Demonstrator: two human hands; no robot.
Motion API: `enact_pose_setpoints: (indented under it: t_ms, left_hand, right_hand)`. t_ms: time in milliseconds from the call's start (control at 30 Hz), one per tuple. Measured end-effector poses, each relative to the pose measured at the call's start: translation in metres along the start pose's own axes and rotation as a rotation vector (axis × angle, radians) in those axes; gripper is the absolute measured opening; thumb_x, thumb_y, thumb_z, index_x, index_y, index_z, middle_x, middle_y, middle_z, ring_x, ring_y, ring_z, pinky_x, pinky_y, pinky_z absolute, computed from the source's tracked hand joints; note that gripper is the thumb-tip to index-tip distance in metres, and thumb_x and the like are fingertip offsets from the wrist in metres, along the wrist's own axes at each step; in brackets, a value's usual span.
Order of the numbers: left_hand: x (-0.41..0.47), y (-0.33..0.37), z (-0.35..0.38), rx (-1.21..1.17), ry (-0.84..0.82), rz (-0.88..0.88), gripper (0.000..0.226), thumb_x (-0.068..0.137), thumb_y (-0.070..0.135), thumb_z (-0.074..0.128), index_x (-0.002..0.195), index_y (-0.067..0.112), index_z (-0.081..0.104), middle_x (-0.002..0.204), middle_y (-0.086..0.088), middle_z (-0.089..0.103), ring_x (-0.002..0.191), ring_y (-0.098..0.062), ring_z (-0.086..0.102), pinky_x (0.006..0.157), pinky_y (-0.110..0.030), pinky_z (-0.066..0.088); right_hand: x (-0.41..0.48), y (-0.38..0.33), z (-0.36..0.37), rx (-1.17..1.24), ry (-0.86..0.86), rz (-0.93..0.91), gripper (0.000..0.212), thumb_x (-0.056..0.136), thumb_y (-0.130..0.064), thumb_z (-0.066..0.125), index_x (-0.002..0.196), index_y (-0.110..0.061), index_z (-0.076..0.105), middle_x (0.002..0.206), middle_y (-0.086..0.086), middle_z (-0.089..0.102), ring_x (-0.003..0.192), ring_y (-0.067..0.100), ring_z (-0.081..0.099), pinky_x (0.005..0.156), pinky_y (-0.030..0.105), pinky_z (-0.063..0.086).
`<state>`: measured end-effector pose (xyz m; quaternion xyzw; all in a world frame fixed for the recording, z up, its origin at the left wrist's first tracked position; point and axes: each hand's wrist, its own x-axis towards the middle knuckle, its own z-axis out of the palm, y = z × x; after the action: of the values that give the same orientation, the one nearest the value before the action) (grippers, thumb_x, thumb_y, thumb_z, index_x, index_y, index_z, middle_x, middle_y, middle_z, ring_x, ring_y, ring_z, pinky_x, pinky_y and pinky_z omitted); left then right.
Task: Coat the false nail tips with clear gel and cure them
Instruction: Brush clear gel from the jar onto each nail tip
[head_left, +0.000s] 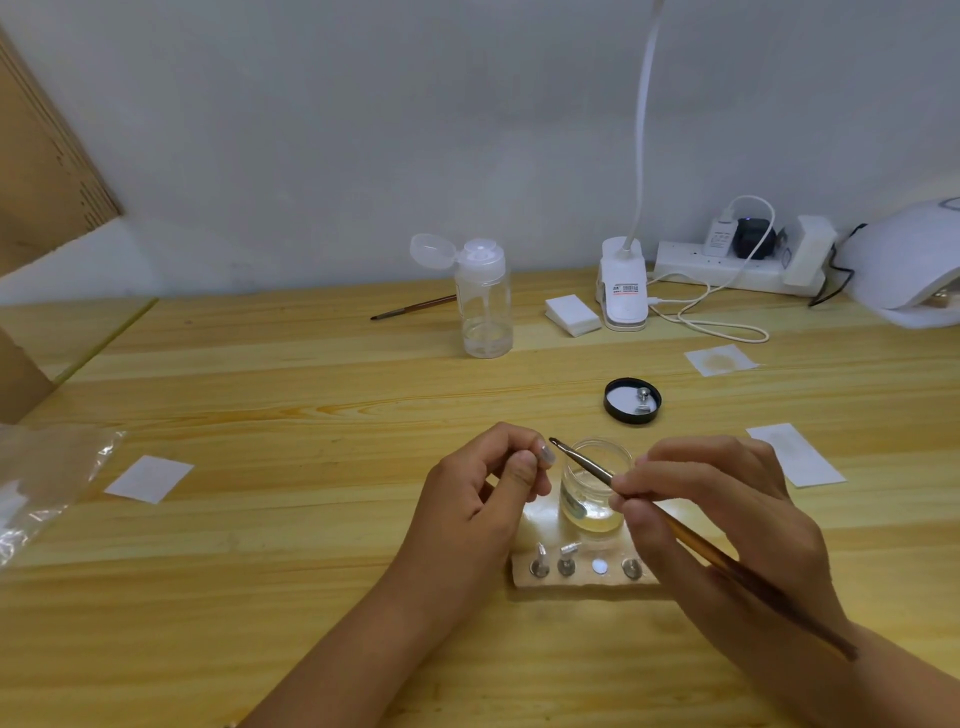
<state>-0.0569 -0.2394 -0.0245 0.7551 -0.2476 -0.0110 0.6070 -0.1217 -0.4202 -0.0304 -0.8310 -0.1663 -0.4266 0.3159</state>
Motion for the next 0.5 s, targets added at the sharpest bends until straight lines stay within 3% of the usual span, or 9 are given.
enact_pose_setpoints:
  t_ms: [67,133,267,367,500]
  left_hand:
    - [0.0004,0.0,0.0007,0.016,-0.001,0.002,0.019,0.094,0.028,0.048,0.087,0.03,0.065,0.074,0.01,0.064,0.073,-0.02,0.059,0.068,-0.039,0.047]
    - [0.0005,0.0,0.001,0.021,-0.001,0.003,0.018,0.093,0.028,0.049,0.087,0.032,0.065,0.074,0.01,0.064,0.075,-0.028,0.057,0.067,-0.043,0.046]
    - [0.0,-0.0021,0.0007,0.017,0.001,0.005,0.018,0.093,0.029,0.049,0.088,0.034,0.065,0.073,0.013,0.064,0.072,-0.022,0.057,0.064,-0.034,0.045]
    - [0.0001,-0.0034,0.0004,0.0,0.002,-0.001,0.017,0.093,0.028,0.049,0.088,0.033,0.064,0.072,0.013,0.064,0.071,-0.006,0.057,0.064,-0.02,0.044]
    - [0.0011,-0.0038,0.0001,-0.009,0.002,-0.002,0.019,0.094,0.025,0.048,0.085,0.027,0.065,0.073,0.011,0.063,0.074,-0.003,0.058,0.067,-0.022,0.045]
  right_hand:
    - [0.0004,-0.0006,-0.0003,0.01,-0.017,0.0,0.014,0.089,-0.023,0.063,0.091,-0.014,0.074,0.096,-0.009,0.066,0.098,0.008,0.06,0.086,0.031,0.04]
    - [0.0001,-0.0016,-0.0005,0.022,-0.031,0.002,0.013,0.089,-0.024,0.063,0.092,-0.015,0.073,0.096,-0.011,0.064,0.1,0.007,0.059,0.088,0.03,0.039]
    - [0.0014,-0.0041,-0.0002,0.026,-0.029,0.001,0.016,0.087,-0.023,0.064,0.086,-0.012,0.076,0.097,-0.019,0.059,0.104,-0.003,0.054,0.085,0.031,0.041]
    - [0.0027,-0.0052,0.0005,-0.001,-0.012,-0.022,0.014,0.083,-0.019,0.064,0.078,-0.011,0.075,0.09,-0.018,0.061,0.1,-0.005,0.054,0.084,0.031,0.041]
    - [0.0012,-0.0048,0.0011,-0.033,0.005,-0.001,0.013,0.077,-0.017,0.063,0.072,-0.011,0.073,0.079,-0.005,0.066,0.094,0.004,0.058,0.083,0.033,0.04]
